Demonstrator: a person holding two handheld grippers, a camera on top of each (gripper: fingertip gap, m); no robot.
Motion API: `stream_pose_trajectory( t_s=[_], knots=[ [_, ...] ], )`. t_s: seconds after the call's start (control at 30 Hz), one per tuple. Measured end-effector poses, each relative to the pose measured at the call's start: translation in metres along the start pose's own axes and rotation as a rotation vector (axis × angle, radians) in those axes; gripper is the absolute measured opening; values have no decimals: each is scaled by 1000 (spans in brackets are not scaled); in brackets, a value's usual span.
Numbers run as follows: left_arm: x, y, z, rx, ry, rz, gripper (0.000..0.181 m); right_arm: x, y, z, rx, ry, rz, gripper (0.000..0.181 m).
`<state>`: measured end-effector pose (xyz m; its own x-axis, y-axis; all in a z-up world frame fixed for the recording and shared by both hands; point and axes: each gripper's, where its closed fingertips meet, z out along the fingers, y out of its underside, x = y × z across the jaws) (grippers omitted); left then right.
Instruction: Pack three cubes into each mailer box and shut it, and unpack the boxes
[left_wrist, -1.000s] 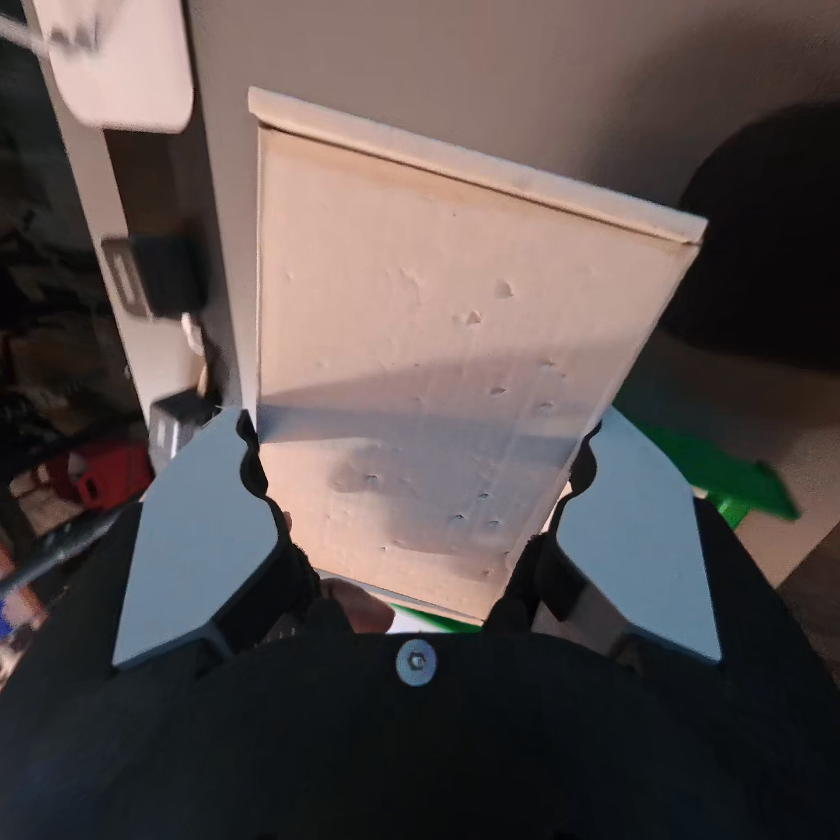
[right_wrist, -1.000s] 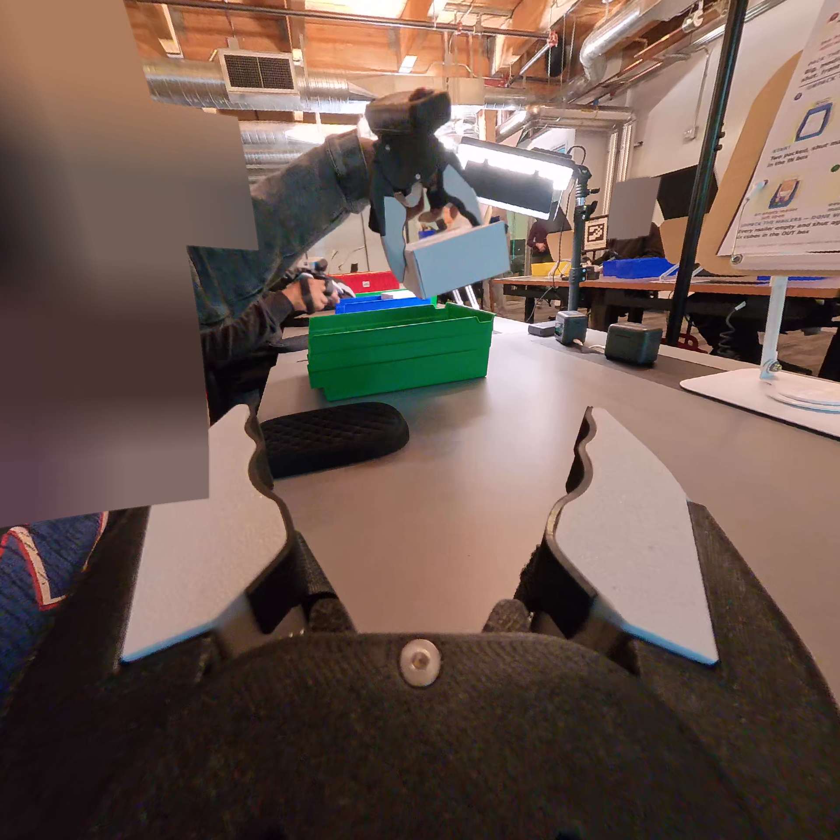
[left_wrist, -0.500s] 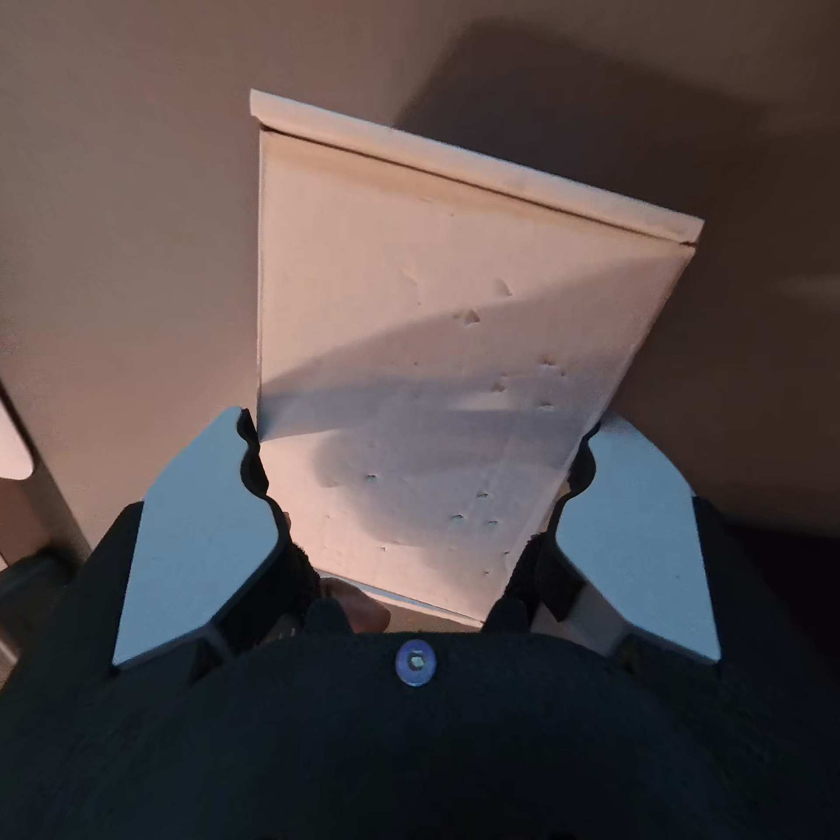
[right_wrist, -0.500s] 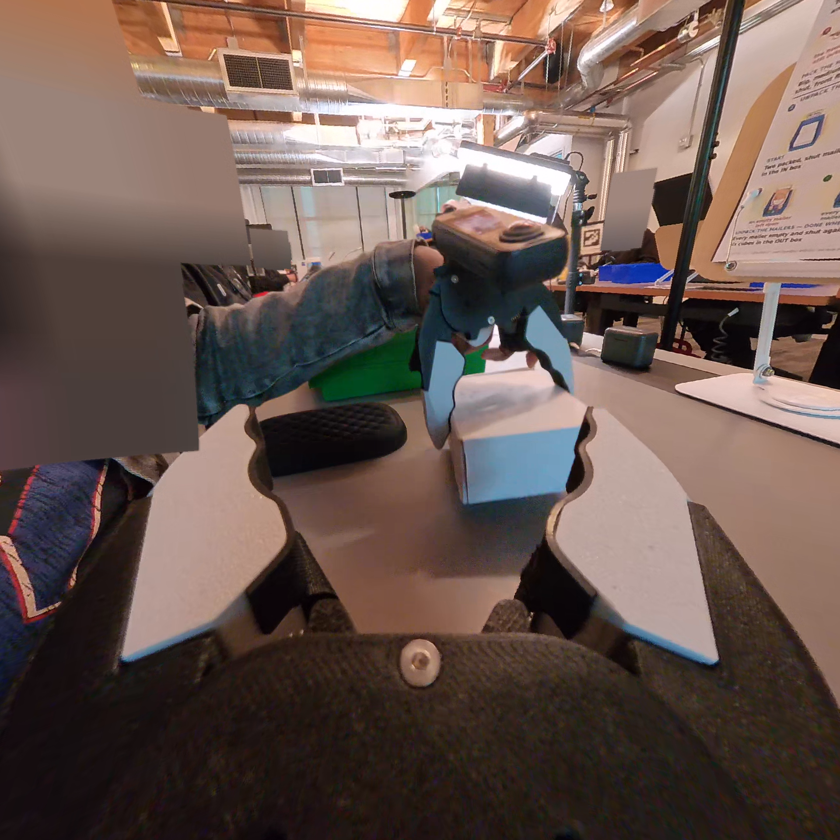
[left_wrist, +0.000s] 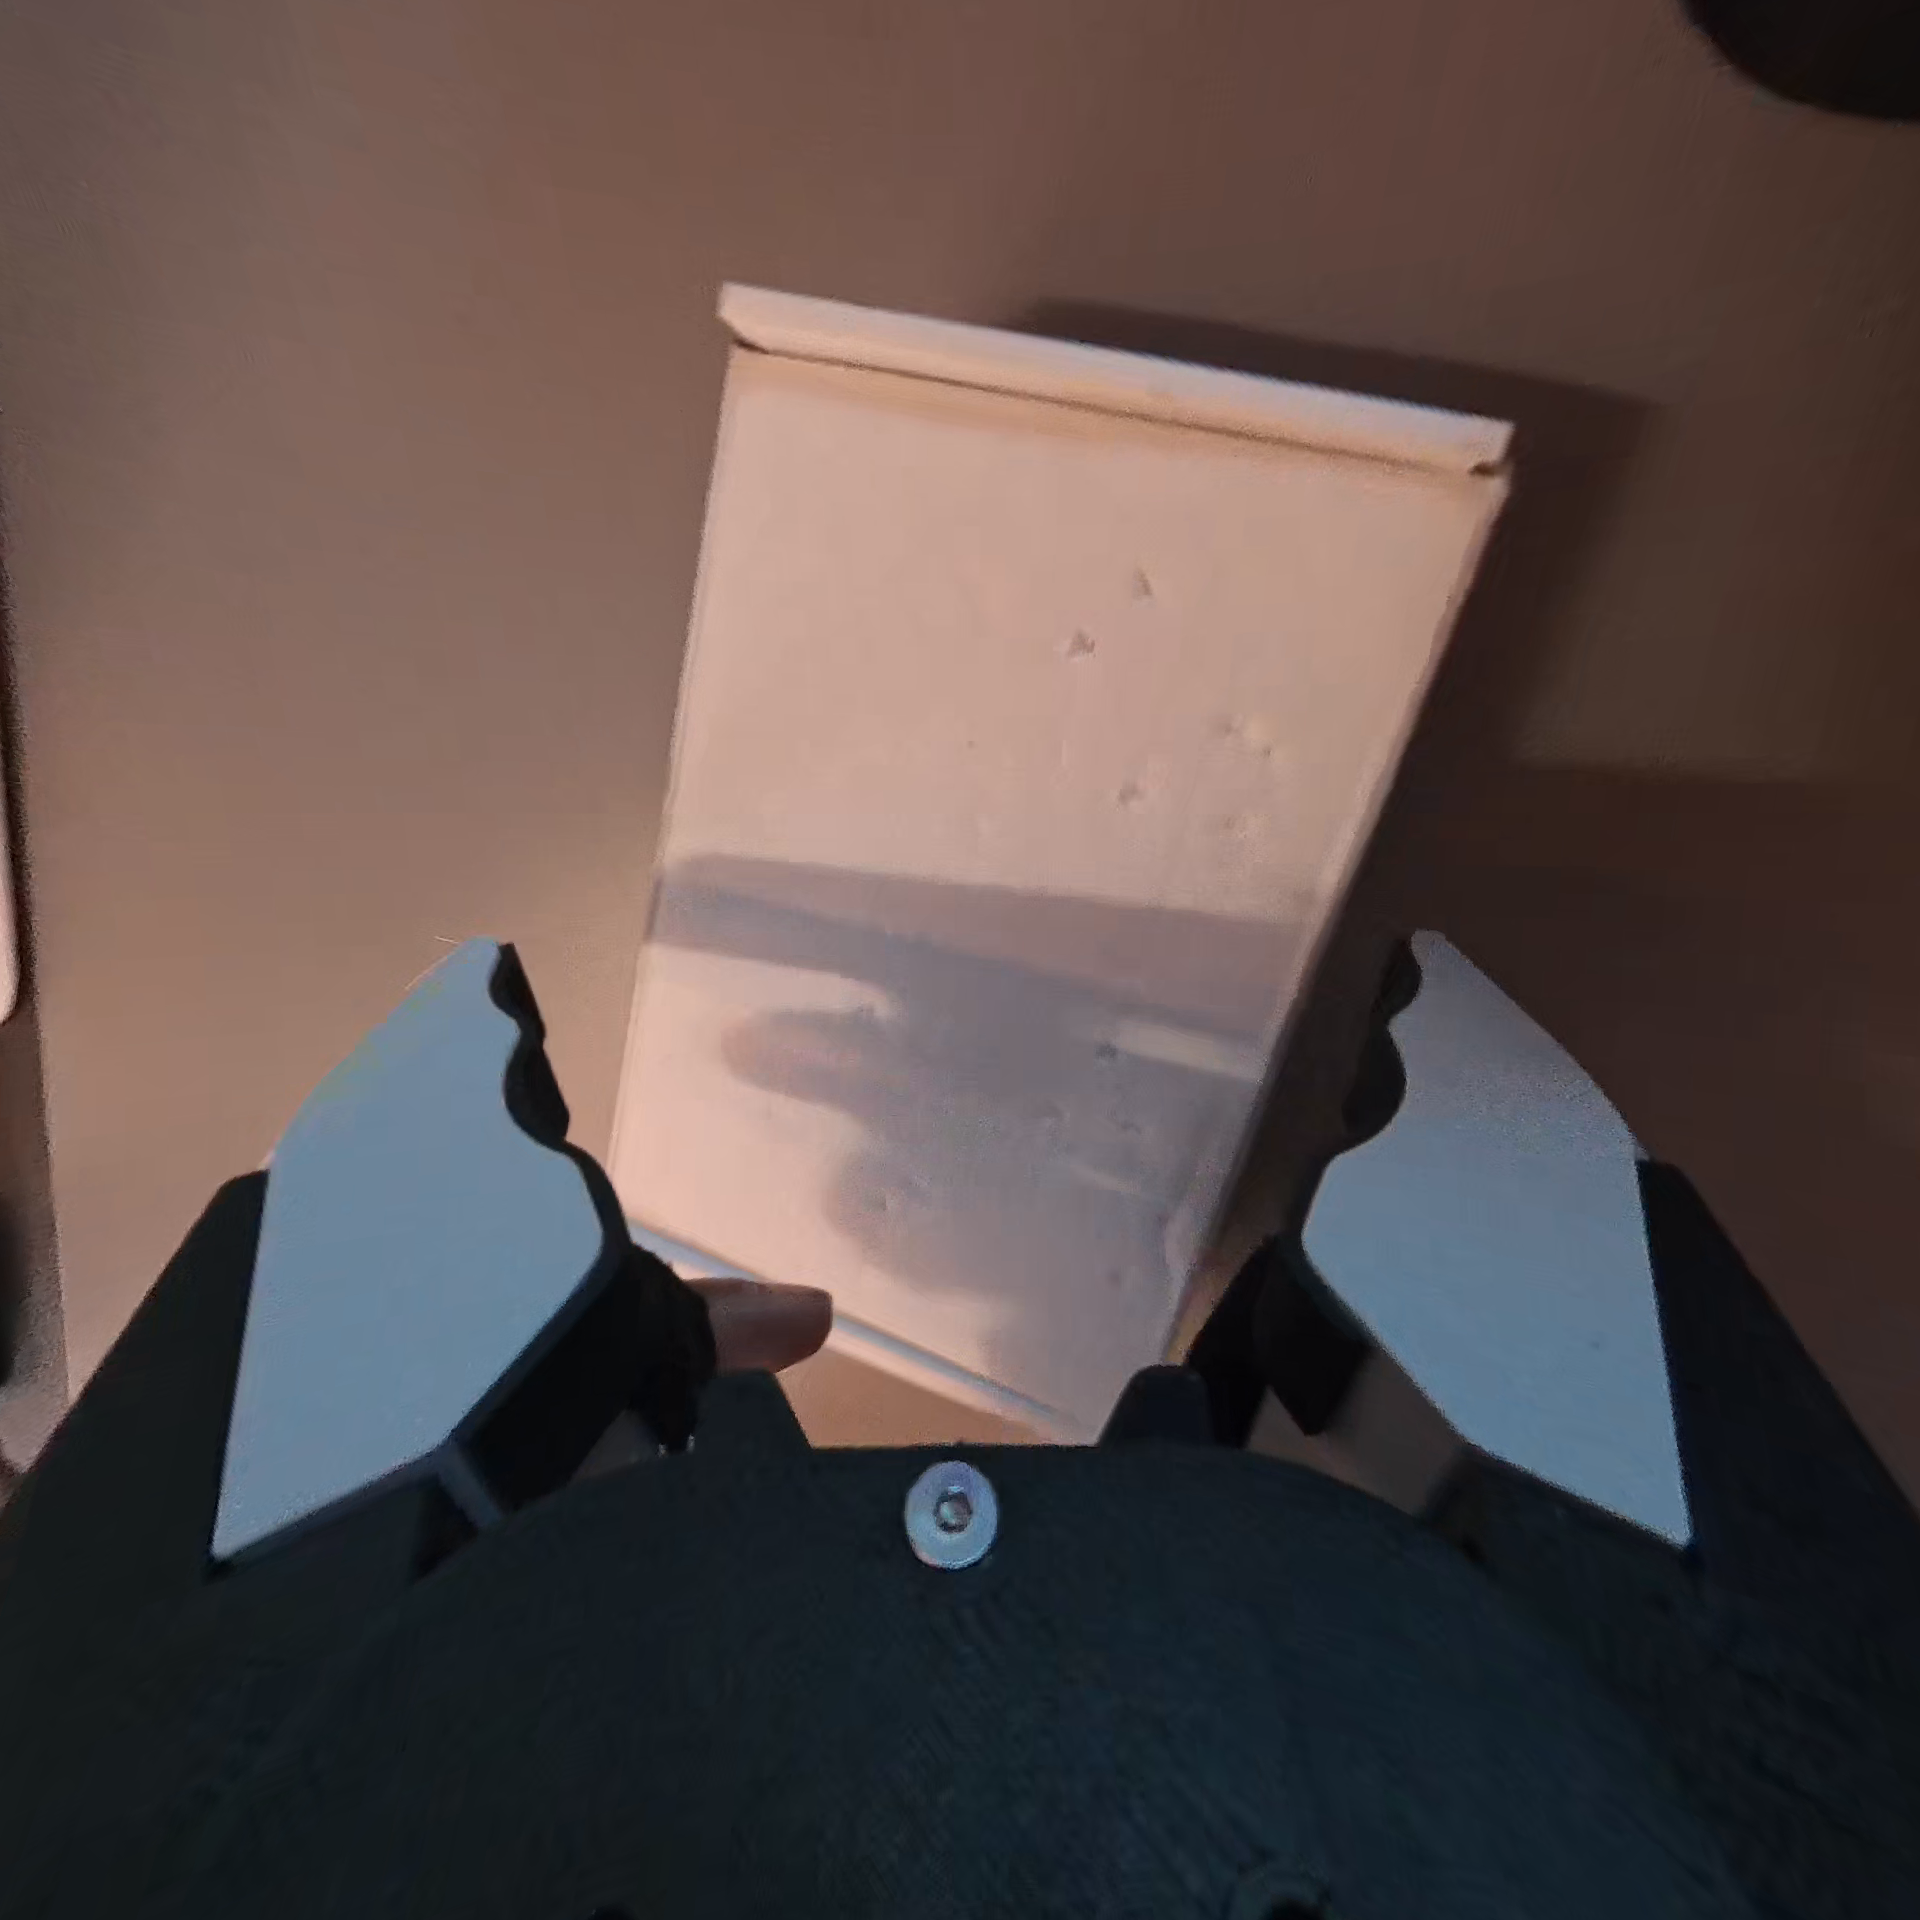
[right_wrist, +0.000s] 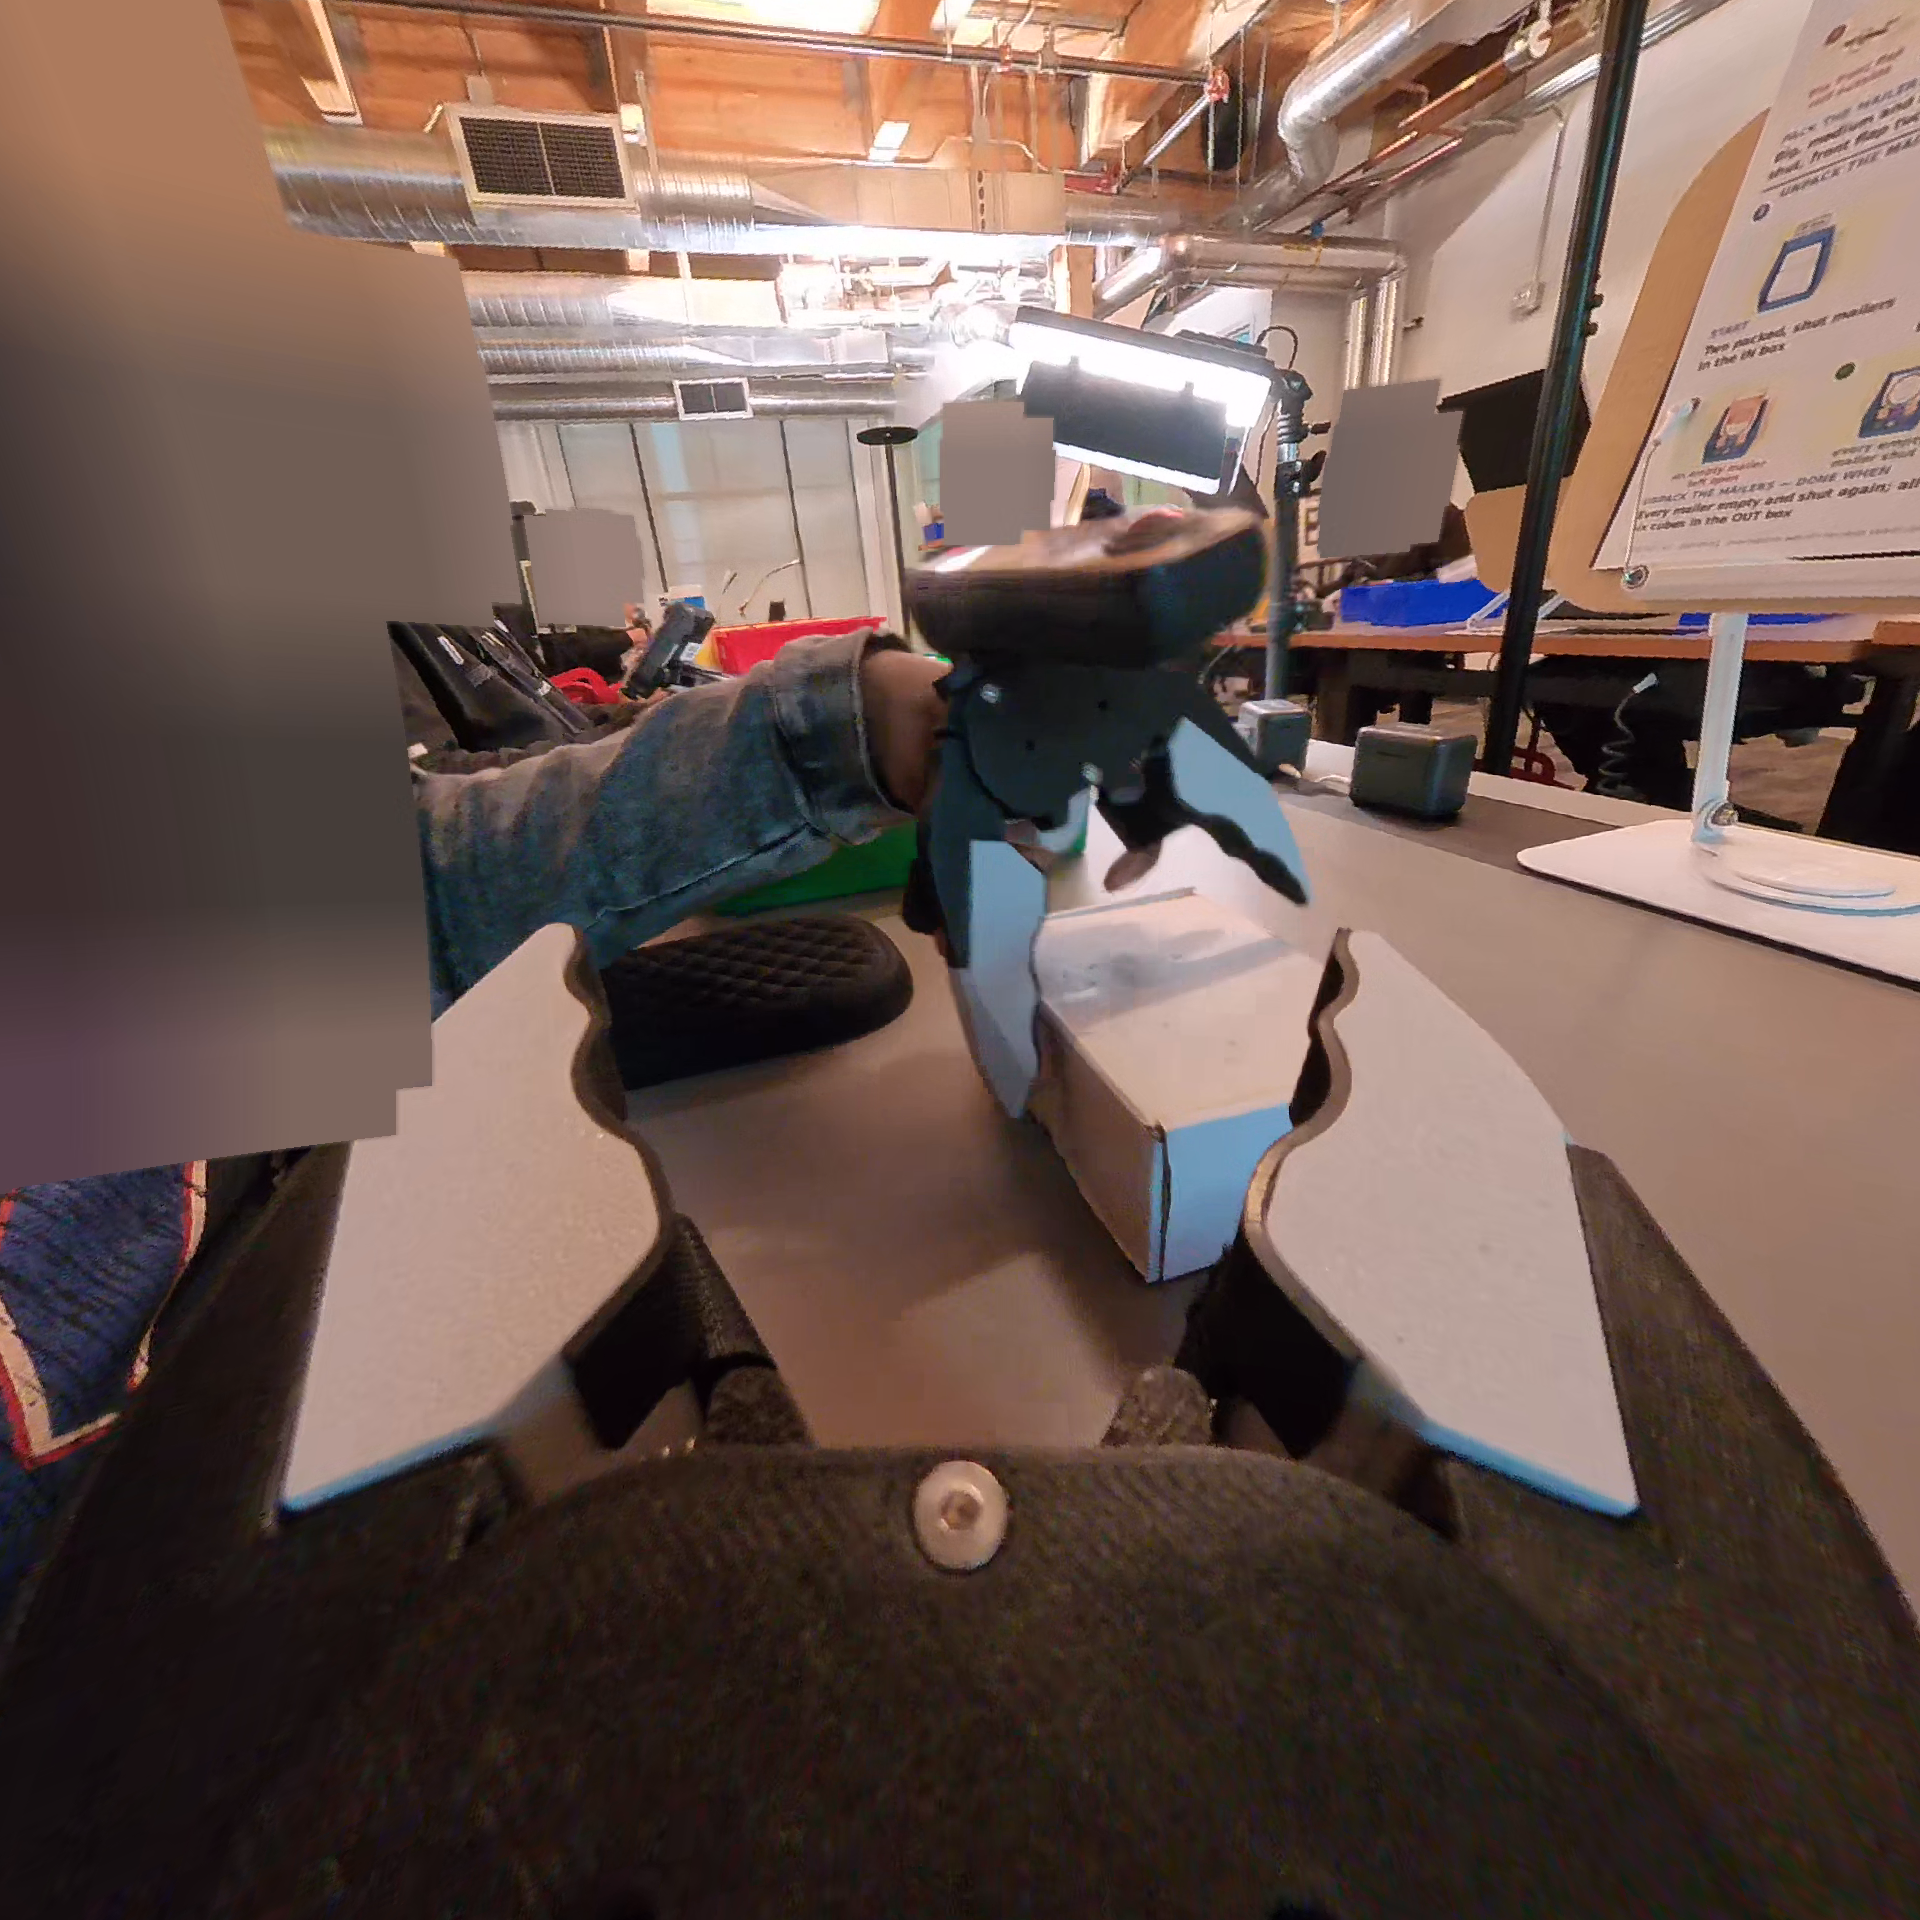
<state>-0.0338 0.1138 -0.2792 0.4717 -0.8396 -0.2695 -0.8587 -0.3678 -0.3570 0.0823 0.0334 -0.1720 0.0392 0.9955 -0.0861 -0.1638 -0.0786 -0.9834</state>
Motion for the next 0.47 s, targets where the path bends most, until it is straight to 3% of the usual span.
stream_pose_trajectory(
  t_s=[0.13, 0.23, 0.3, 0.37, 0.47],
  knots=[
    [0, -4, -44, 371, -70, -184, 145, 14, 2, 0, -6, 70, 60, 121],
    [-4, 24, -63, 570, -133, -412, 128, 32, 9, 2, -47, 172, 144, 115],
    [8, 40, -63, 658, -64, -499, 107, 40, 21, 5, -136, 219, 185, 107],
    [17, 47, -59, 676, 1, -528, 97, 45, 40, 10, -295, 251, 212, 92],
    [20, 44, -63, 678, -18, -484, 87, 46, 64, 20, -506, 254, 153, 80]
  ],
)
